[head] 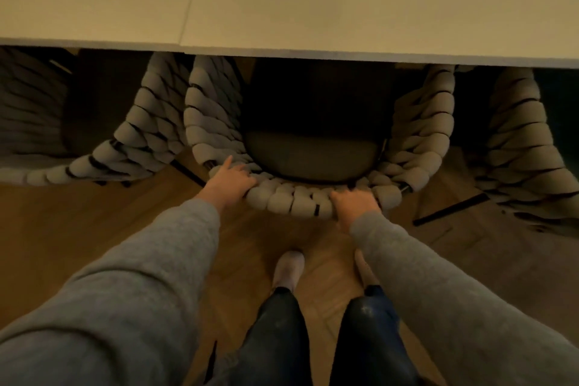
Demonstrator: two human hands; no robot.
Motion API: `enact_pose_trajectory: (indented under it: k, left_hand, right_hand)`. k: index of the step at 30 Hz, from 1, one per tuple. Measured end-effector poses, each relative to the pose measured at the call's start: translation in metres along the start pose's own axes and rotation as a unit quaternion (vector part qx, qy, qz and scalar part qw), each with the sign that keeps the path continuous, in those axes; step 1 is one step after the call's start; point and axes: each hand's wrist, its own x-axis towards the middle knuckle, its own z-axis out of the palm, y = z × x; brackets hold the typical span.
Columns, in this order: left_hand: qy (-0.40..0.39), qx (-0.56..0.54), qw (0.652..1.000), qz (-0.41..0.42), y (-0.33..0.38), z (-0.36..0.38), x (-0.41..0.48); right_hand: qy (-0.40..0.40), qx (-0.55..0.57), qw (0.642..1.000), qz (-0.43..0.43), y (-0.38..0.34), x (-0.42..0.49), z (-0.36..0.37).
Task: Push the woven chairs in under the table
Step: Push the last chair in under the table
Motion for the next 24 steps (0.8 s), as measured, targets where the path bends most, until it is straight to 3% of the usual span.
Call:
enact_pose_trajectory:
  k: [7,24]
  left_hand:
    - [0.052,-0.016,0.997,0.047,-0.011,0.013,0.001]
    - [0.027,-0.066,0.996,0.051,0.065,0.027,-0.043]
  right_hand:
    - [0.048,0.026,0.997,0.053,-0.014,0.008,0.01]
    - [-0.014,0.04,0.996,0.074,0.002,-0.055,0.062]
